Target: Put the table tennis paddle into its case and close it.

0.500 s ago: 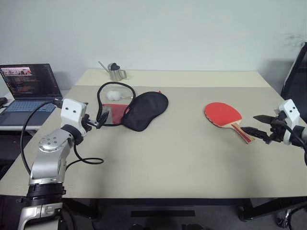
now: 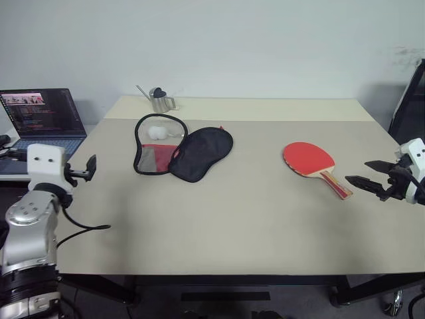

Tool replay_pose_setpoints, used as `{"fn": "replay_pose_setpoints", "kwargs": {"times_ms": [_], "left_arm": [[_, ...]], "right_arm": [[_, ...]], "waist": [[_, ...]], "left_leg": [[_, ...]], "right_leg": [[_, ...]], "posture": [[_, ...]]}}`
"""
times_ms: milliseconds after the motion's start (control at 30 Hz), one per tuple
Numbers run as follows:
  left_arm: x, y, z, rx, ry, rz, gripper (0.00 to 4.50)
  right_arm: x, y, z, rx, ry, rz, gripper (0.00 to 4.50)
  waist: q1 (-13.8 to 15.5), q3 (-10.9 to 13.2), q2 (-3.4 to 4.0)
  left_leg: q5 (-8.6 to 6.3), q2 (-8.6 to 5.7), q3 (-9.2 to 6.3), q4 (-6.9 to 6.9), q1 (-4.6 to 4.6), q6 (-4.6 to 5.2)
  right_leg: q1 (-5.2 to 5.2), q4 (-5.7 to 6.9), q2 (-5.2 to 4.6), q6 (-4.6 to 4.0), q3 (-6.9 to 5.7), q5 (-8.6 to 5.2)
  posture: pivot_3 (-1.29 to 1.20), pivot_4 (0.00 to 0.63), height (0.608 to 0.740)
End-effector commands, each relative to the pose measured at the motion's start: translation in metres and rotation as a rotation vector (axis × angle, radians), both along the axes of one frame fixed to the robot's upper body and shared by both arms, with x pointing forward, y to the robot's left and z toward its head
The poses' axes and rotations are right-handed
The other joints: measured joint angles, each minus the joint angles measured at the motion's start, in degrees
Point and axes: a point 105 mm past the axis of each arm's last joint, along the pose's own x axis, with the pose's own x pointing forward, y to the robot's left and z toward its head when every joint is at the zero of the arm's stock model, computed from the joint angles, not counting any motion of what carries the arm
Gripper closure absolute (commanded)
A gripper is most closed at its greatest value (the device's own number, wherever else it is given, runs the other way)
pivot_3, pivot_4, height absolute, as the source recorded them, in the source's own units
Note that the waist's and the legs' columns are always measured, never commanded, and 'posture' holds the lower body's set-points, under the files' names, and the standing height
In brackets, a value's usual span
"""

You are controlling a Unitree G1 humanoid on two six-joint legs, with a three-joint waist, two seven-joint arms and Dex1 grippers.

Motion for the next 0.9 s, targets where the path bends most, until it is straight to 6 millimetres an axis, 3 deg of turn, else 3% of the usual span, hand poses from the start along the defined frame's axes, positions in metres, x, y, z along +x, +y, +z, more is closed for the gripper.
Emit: {"fn": "replay_pose_setpoints", "kwargs": {"times_ms": [33,100,200,333,633,800,900], "left_arm": [[-0.012,0.010,0.013,0.006,-0.006,-0.047,0.05],[-0.018,0.020,0.011,-0.012,0.014,-0.034,0.05],[-0.017,0.017,0.012,-0.036,0.040,-0.078,0.05],[-0.014,0.020,0.018,-0.052,0.052,-0.111,0.05],[-0.007,-0.001,0.020,-0.034,0.108,-0.233,0.05],[0.003,-0.022,0.017,-0.067,0.128,-0.334,0.05],[0.006,-0.046,0.007,-0.146,0.173,-0.448,0.05]], "right_arm": [[-0.007,-0.006,0.004,0.007,-0.007,-0.002,0.00],[-0.012,-0.008,-0.001,0.000,0.009,-0.004,0.00],[-0.018,-0.004,-0.005,0.002,0.025,0.021,0.00],[-0.024,0.018,-0.012,0.021,0.035,0.073,0.00],[-0.041,0.044,-0.014,0.029,0.063,0.176,0.00],[-0.037,0.076,0.002,0.079,0.003,0.257,0.00],[-0.029,0.099,0.014,0.135,-0.038,0.298,0.00]], "waist": [[0.1,0.0,0.00],[0.1,0.0,0.00],[0.1,0.0,0.02],[0.0,0.0,0.02],[-0.1,0.0,0.03],[-0.1,0.0,0.03],[-0.2,0.0,0.03]], "left_leg": [[0.00,0.01,0.00,0.00,0.00,0.00],[0.00,0.02,-0.02,0.00,0.00,0.00],[0.00,0.02,0.00,0.00,0.01,0.00],[0.00,0.04,0.00,0.01,0.02,0.00],[0.00,0.07,0.02,-0.02,0.01,0.00],[0.01,0.08,0.02,0.02,0.01,0.01],[0.01,0.09,0.02,0.02,0.02,0.01]], "right_leg": [[0.00,0.01,0.01,0.00,-0.01,0.00],[0.00,0.01,0.02,-0.01,-0.03,0.00],[-0.01,0.01,0.03,-0.01,-0.01,-0.01],[0.00,0.02,0.05,0.00,-0.01,-0.01],[-0.01,0.01,0.07,-0.01,0.00,-0.02],[-0.01,0.02,0.09,0.00,0.00,-0.02],[-0.01,0.02,0.10,0.00,0.00,-0.02]], "posture": [[0.00,0.150,0.740],[0.00,0.150,0.740],[0.00,0.150,0.740],[0.00,0.150,0.740],[0.00,0.150,0.740],[0.00,0.150,0.740],[0.00,0.150,0.740]]}}
